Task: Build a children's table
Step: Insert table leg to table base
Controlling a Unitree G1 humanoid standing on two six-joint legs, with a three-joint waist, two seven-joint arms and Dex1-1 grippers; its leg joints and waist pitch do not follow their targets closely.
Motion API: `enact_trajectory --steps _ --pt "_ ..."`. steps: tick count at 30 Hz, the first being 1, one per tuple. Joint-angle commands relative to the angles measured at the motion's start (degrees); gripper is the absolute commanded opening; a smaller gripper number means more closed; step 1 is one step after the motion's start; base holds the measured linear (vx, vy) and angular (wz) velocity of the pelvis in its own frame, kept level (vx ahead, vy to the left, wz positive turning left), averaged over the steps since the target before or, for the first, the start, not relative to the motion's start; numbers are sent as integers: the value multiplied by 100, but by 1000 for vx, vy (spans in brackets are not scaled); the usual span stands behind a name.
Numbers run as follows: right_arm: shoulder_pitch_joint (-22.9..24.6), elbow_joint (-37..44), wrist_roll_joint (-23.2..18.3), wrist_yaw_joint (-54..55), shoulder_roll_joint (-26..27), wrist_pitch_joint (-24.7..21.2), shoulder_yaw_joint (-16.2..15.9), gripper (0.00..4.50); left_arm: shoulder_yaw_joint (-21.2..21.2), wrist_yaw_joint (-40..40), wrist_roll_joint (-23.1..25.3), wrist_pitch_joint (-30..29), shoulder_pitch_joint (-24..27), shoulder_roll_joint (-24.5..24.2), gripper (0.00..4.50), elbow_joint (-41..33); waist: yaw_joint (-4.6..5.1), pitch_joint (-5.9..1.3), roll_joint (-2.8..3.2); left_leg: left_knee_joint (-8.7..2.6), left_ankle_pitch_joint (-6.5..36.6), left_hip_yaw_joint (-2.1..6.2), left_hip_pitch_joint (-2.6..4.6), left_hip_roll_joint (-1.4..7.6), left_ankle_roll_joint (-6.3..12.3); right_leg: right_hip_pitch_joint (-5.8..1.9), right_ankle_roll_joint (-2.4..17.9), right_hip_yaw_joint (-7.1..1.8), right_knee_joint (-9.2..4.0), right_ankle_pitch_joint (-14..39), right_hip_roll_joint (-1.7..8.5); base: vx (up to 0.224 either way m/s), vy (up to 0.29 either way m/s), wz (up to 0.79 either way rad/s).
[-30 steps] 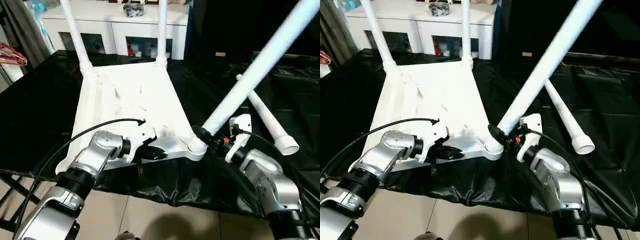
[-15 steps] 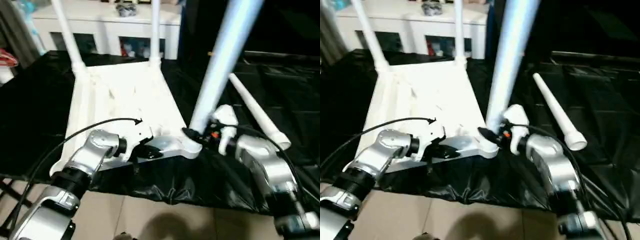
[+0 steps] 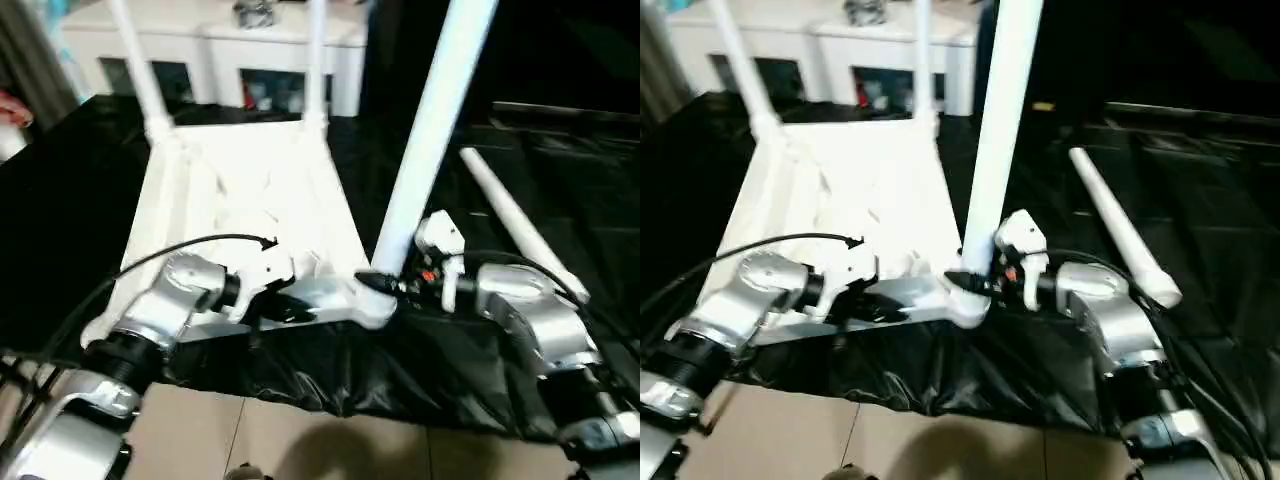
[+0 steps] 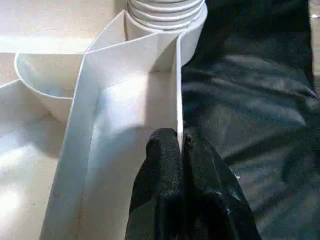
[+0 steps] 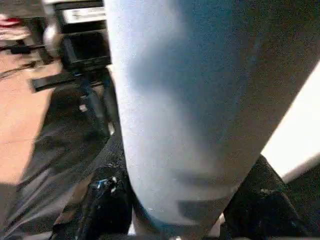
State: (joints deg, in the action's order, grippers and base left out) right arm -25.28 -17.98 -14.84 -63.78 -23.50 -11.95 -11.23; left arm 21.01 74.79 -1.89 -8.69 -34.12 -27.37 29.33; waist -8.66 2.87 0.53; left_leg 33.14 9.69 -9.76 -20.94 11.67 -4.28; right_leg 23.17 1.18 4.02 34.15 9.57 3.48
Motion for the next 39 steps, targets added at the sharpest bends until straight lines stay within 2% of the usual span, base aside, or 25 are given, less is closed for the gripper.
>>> enact_trajectory --steps 1,2,4,10,14,17,19,22,23,24,25,26,27,30,32,33,36,39 --pt "328 -492 243 -352 -167 -113 -400 187 -95 379 -254 131 -237 -151 0 -392 -11 -276 17 -402 1439 30 61 177 180 -236 1153 -282 -358 1139 464 0 0 0" --pt "317 -518 246 -405 -175 -74 -407 187 -96 429 -263 155 -245 -173 0 -393 -14 -284 22 -400 1405 31 60 178 186 -241 1167 -278 -348 1102 463 0 0 0" --pt "282 -557 262 -518 -193 -26 -422 187 -111 522 -276 140 -259 -220 0 -407 -16 -247 9 -418 1431 33 59 184 176 -237 1187 -274 -353 1089 452 0 0 0" --pt "127 -610 202 -644 -132 85 -357 187 -156 528 -212 119 -271 -288 0 -362 -2 -179 -7 -478 1816 53 95 201 40 -223 1078 -287 -422 1737 479 0 0 0" --pt "70 -665 251 -170 13 76 -184 187 -214 -16 -22 48 -345 -150 0 -240 2 -172 -17 -487 1844 57 98 202 19 -215 1039 -295 -438 1876 486 0 0 0" --pt "6 -812 322 407 197 29 20 187 -307 -389 27 -109 -411 -24 0 -206 30 -154 -15 -509 2053 75 114 197 -79 -201 970 -292 -479 2271 503 0 0 0" --pt "-27 -913 365 756 307 19 131 187 -384 -603 8 -252 -445 75 0 -238 49 -172 12 -514 2108 95 121 193 -137 -215 895 -291 -492 2428 520 0 0 0" --pt "-98 -1196 420 1738 644 -45 418 187 -508 -1289 87 -696 -528 378 0 -460 101 -171 -4 -525 2020 101 81 192 -198 -232 942 -289 -471 2289 522 0 0 0" --pt "-111 -1251 418 1927 714 -65 470 187 -522 -1440 108 -785 -535 439 0 -527 106 -172 34 -523 2025 109 70 184 -216 -237 954 -282 -468 2314 531 0 0 0" --pt "-181 -1429 457 2334 862 -57 553 187 -577 -1781 136 -1087 -551 602 0 -674 128 -179 -2 -516 2020 106 73 162 -196 -248 889 -270 -495 2388 518 0 0 0" --pt "-201 -1477 468 2433 899 -50 572 187 -589 -1871 151 -1163 -554 642 0 -712 162 -184 28 -514 1948 105 71 173 -210 -236 963 -283 -475 2205 517 0 0 0" --pt "-222 -1525 478 2521 931 -44 588 187 -600 -1953 167 -1218 -558 679 0 -743 179 -178 18 -508 1949 98 66 162 -189 -241 963 -277 -488 2194 507 0 0 0" --pt "-345 -1805 546 3012 1103 9 677 187 -676 -2401 235 -1558 -574 901 0 -915 202 -199 28 -499 1841 89 66 167 -185 -255 1022 -288 -448 1999 505 0 0 0" --pt "-624 -2287 494 3714 1438 -31 878 187 -721 -3019 348 -1875 -549 1328 0 -1170 239 -214 19 -466 1571 63 52 142 -130 -271 1167 -285 -429 1576 487 0 0 0" --pt "-732 -2430 499 3885 1571 -54 935 186 -698 -3170 380 -1987 -511 1468 0 -1268 260 -223 9 -448 1341 51 30 128 -36 -293 1192 -278 -420 1335 469 0 0 0" --pt "-839 -2520 534 3949 1695 -44 941 186 -638 -3237 379 -2048 -438 1579 0 -1358 283 -223 -19 -444 1258 38 22 125 7 -300 1208 -279 -411 1189 456 0 0 0" --pt "-929 -2582 544 3981 1768 -38 927 186 -574 -3273 387 -2065 -406 1585 0 -1388 289 -240 -3 -428 1053 36 11 122 102 -307 1218 -271 -386 932 445 0 0 0" --pt "-1103 -2718 642 3964 1819 21 867 186 -547 -3268 409 -2093 -393 1534 0 -1373 305 -244 -23 -435 1150 31 22 131 95 -306 1226 -264 -392 1066 449 0 0 0"
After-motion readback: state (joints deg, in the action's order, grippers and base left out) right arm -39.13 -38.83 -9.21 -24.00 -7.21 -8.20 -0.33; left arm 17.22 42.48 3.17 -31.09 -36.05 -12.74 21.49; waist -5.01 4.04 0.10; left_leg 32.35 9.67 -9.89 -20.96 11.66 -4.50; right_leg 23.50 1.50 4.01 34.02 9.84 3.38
